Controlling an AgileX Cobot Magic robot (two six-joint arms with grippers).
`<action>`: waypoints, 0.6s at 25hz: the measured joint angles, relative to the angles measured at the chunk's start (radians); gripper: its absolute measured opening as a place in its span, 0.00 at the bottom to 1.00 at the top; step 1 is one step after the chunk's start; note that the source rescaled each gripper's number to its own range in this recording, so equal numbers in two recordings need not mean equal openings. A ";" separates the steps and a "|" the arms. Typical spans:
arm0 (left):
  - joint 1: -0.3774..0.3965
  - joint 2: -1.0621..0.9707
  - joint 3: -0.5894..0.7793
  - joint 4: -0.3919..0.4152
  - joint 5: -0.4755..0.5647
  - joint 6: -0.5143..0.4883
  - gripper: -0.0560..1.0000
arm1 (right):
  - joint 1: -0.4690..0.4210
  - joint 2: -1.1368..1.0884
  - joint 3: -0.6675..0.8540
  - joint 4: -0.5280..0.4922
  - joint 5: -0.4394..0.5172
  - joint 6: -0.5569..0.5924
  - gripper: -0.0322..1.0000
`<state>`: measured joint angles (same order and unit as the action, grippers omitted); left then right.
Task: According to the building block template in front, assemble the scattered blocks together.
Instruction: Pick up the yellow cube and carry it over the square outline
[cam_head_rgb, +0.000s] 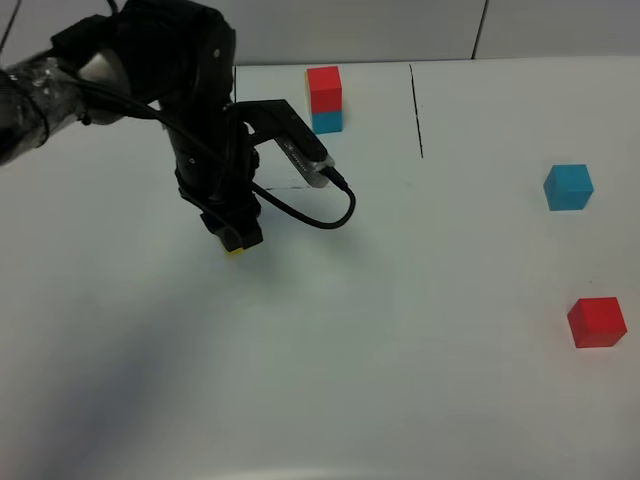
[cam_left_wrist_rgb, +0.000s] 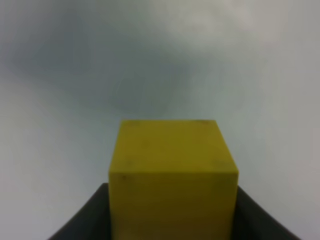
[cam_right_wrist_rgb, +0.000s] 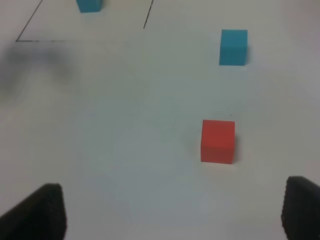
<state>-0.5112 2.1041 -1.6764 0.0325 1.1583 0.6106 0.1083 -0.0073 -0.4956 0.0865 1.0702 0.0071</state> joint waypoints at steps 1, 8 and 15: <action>-0.008 0.017 -0.028 0.000 0.004 0.016 0.07 | 0.000 0.000 0.000 0.000 0.000 0.000 0.76; -0.059 0.102 -0.141 0.005 0.005 0.143 0.07 | 0.000 0.000 0.000 0.000 0.000 0.002 0.76; -0.078 0.172 -0.195 0.002 -0.025 0.202 0.07 | 0.000 0.000 0.000 0.000 0.000 0.002 0.76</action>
<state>-0.5890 2.2763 -1.8715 0.0349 1.1338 0.8127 0.1083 -0.0073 -0.4956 0.0865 1.0702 0.0091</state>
